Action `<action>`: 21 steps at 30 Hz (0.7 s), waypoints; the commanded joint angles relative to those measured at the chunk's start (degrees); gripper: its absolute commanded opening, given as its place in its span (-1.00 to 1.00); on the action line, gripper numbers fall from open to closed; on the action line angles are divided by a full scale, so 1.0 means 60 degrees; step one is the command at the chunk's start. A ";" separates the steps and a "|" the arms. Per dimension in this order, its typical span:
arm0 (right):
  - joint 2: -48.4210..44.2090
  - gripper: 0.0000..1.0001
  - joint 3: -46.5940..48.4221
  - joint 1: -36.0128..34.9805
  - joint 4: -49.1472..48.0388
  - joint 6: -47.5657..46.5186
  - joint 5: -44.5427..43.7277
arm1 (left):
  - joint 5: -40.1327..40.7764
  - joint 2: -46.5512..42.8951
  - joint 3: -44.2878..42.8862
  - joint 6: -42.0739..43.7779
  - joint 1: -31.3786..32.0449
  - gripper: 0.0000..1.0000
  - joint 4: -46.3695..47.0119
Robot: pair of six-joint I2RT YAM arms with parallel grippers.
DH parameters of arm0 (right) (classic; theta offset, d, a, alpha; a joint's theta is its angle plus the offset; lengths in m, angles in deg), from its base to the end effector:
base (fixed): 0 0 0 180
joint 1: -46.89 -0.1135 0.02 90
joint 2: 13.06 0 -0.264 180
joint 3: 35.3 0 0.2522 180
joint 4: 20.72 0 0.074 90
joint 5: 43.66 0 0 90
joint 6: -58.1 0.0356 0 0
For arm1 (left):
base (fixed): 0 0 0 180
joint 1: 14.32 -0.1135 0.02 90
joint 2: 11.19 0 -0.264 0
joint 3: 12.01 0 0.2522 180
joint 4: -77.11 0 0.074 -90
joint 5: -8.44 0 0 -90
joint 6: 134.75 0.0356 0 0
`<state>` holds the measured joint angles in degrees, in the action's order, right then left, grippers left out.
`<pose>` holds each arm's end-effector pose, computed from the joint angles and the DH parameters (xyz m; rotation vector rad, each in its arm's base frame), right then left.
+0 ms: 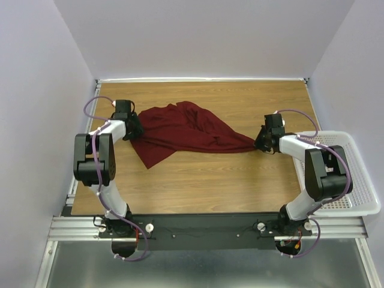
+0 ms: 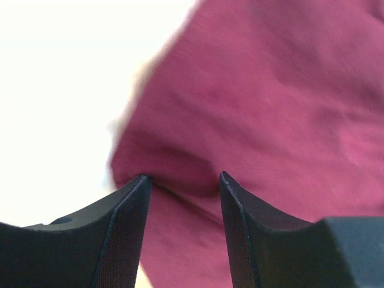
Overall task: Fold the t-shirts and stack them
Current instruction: Flatten the tshirt out
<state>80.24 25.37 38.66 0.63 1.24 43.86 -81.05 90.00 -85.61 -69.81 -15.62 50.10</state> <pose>0.3090 0.0431 0.1525 0.5627 2.4650 0.2391 0.3581 0.0084 0.1663 -0.5806 2.4633 -0.1553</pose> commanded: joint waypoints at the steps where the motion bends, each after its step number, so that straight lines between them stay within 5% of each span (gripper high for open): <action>1: 0.0110 -0.66 -0.0510 0.0200 0.0873 -0.0031 -0.0144 | 0.1130 0.1151 -0.1392 0.0616 0.0084 0.15 -0.0676; 7: -0.0094 -0.63 -0.0495 0.0156 0.0829 -0.0338 0.0355 | 0.2065 0.1184 -0.2625 0.0880 0.1109 0.35 -0.0662; 12: -0.0578 -0.60 -0.0378 -0.0224 0.0858 -0.0558 0.0604 | 0.2697 -0.0409 -0.1412 0.0370 0.1535 0.53 -0.0866; 21: -0.1325 -0.41 -0.0305 -0.0855 0.0858 -0.1070 0.0501 | 0.2523 -0.2741 0.1460 -0.0744 0.2325 0.56 -0.2097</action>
<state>74.67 23.93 34.23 4.11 -2.93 46.35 -66.84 76.62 -80.49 -70.32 -3.99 42.27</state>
